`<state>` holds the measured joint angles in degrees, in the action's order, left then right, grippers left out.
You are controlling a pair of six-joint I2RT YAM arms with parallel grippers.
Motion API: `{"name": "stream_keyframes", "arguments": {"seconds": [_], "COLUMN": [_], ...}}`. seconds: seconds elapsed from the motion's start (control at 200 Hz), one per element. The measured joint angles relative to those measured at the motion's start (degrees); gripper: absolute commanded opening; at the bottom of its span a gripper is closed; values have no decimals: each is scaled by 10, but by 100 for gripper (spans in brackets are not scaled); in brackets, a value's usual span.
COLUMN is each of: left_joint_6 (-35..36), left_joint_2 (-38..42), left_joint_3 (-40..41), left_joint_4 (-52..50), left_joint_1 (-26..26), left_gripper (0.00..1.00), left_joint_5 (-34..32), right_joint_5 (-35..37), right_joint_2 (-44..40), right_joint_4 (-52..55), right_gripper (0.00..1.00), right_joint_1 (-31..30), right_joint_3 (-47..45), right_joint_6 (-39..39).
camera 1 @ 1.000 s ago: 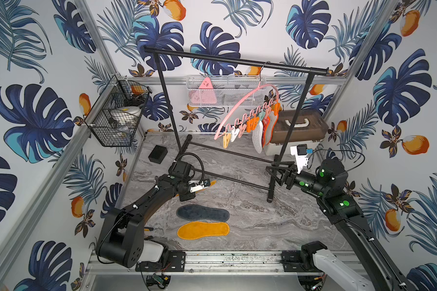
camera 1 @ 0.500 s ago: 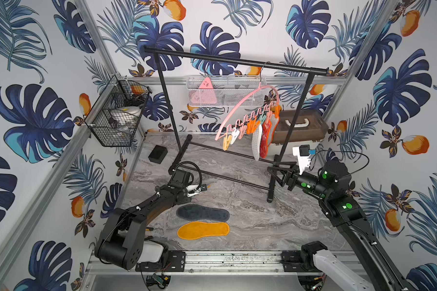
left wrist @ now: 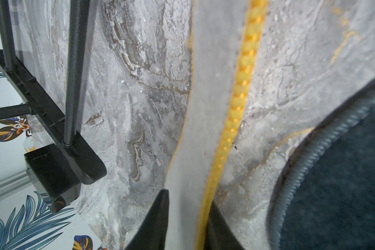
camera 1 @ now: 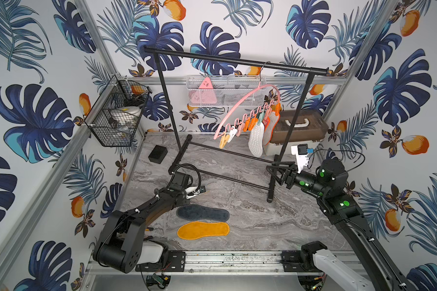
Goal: Take the shoe insoles off the hanger
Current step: Place the insole at the center of the board.
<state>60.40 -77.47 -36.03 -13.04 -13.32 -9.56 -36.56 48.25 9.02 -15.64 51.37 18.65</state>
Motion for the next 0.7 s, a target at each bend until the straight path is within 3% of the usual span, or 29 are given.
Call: {"name": "stream_keyframes", "arguments": {"seconds": [0.125, 0.195, 0.245, 0.53, 0.7], "left_joint_6": [-5, -8, -14, -40, -55], "left_joint_2": [0, 0, 0, 1, 15], "left_joint_3": [-6, -7, -8, -16, -29], "left_joint_4": [-3, -4, -6, -29, -59], "left_joint_1": [0, 0, 0, -2, -2], "left_gripper": [34, 46, 48, 53, 62], "left_joint_5": [2, 4, 5, 22, 40], "right_joint_5": [-1, -2, -2, -2, -2], "right_joint_2": [2, 2, 2, 8, 15], "right_joint_4": [-1, 0, 0, 1, 3], "right_gripper": [59, 59, 59, 59, 59], "right_joint_1": [-1, -1, -1, -2, -2], "right_joint_3": [-1, -1, -1, -4, -4], "right_joint_6": [0, 0, 0, -1, -3]}}
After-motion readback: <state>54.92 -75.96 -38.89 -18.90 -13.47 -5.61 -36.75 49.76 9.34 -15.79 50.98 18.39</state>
